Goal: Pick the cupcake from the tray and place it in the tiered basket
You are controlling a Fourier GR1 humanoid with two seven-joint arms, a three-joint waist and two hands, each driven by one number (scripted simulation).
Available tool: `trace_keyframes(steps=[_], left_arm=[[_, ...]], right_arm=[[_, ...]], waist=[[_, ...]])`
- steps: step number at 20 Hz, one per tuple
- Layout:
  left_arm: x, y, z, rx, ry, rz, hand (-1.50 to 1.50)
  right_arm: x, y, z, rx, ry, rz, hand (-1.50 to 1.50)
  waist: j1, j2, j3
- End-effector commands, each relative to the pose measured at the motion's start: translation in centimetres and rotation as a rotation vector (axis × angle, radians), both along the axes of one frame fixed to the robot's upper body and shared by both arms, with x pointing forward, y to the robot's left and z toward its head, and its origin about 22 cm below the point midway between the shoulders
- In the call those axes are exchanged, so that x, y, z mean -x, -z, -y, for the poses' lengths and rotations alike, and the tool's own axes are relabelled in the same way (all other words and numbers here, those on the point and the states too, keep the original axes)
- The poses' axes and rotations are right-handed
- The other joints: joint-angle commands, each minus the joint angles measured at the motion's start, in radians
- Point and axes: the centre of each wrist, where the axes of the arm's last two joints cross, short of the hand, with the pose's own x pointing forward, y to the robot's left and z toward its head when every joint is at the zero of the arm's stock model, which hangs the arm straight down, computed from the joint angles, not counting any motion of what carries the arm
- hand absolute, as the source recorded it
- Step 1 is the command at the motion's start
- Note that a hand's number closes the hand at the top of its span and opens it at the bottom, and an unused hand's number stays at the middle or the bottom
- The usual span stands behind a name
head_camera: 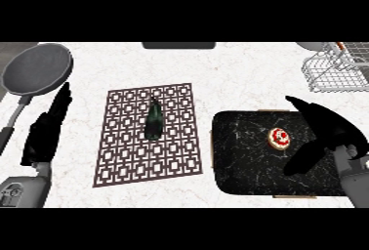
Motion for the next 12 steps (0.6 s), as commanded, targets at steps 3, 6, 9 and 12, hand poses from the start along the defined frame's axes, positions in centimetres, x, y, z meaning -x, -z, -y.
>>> trace_keyframes(steps=[3, 6, 9, 12], left_arm=[[0.7, 0.4, 0.2, -0.003, 0.012, -0.011, 0.00], [0.1, 0.1, 1.9, 0.014, 0.011, -0.010, 0.00], [-0.8, -1.5, 1.2, 0.014, 0.011, 0.001, 0.00], [1.4, -0.7, -0.1, -0.003, 0.011, -0.003, 0.00]], right_arm=[[-1.8, 0.1, -0.7, 0.038, 0.044, -0.064, -1.50], [-0.8, 1.5, -1.1, 0.051, 0.040, -0.073, -1.50], [-1.4, 3.6, 0.1, 0.034, 0.037, -0.093, -1.50], [-0.2, 4.5, -0.3, 0.028, 0.031, -0.121, -1.50]], waist=[[0.004, 0.001, 0.000], [0.001, 0.000, 0.000], [0.000, 0.001, 0.000], [0.000, 0.000, 0.000]])
